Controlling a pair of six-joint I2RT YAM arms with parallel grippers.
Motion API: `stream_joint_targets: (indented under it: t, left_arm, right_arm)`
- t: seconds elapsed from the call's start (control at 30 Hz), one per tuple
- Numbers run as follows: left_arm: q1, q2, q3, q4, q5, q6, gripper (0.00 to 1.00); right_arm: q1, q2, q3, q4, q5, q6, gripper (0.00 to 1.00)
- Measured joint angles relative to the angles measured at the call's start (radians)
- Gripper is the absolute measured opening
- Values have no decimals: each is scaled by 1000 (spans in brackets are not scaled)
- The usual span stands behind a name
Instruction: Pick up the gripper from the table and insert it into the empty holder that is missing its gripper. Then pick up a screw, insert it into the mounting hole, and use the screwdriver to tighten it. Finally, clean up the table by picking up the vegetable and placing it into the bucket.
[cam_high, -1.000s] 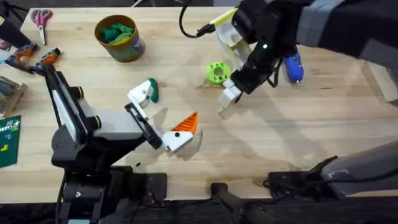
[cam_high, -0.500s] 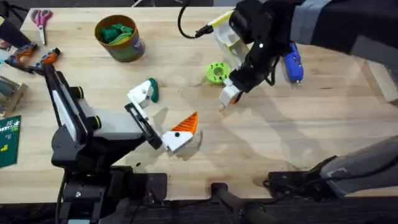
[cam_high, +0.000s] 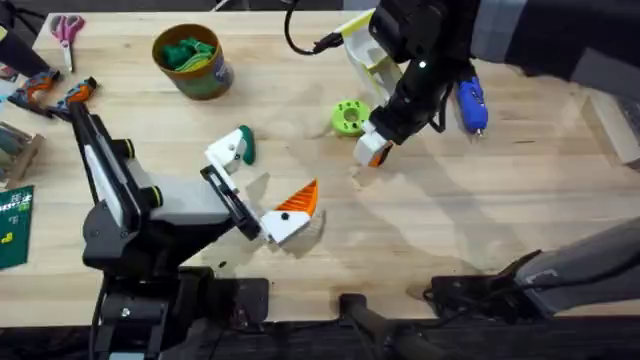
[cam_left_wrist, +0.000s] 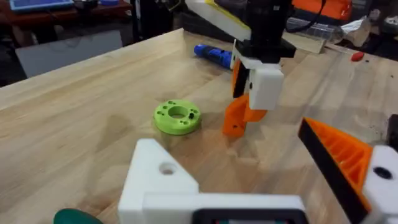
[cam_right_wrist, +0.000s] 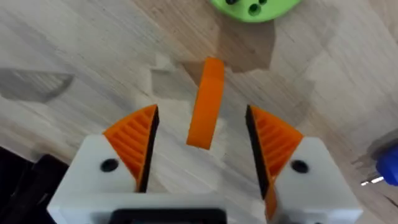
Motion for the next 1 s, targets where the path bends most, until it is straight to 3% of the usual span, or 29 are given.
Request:
stream_joint_targets:
  t: [0.13, 0.2, 0.33, 0.37, 0.7, 0.87, 1.0]
  left_arm:
    - [0, 0, 0, 0, 0, 0, 985]
    - [0, 0, 0, 0, 0, 0, 985]
    - [0, 0, 0, 0, 0, 0, 985]
    - [0, 0, 0, 0, 0, 0, 985]
    - [0, 0, 0, 0, 0, 0, 985]
    - [0, 0, 0, 0, 0, 0, 985]
    - [0, 0, 0, 0, 0, 0, 985]
  right_arm:
    - [0, 0, 0, 0, 1, 0, 773]
    - [0, 0, 0, 0, 1, -1, 672]
    - [0, 0, 0, -3, 4, -1, 100]
    - [0, 0, 1, -4, 4, 5, 29]
    - [-3, -23, 22, -41, 4, 27, 15]
    - [-4, -89, 128, -106, -3, 32, 15]
    - [-15, -144, 189, -118, -86, 35, 14]
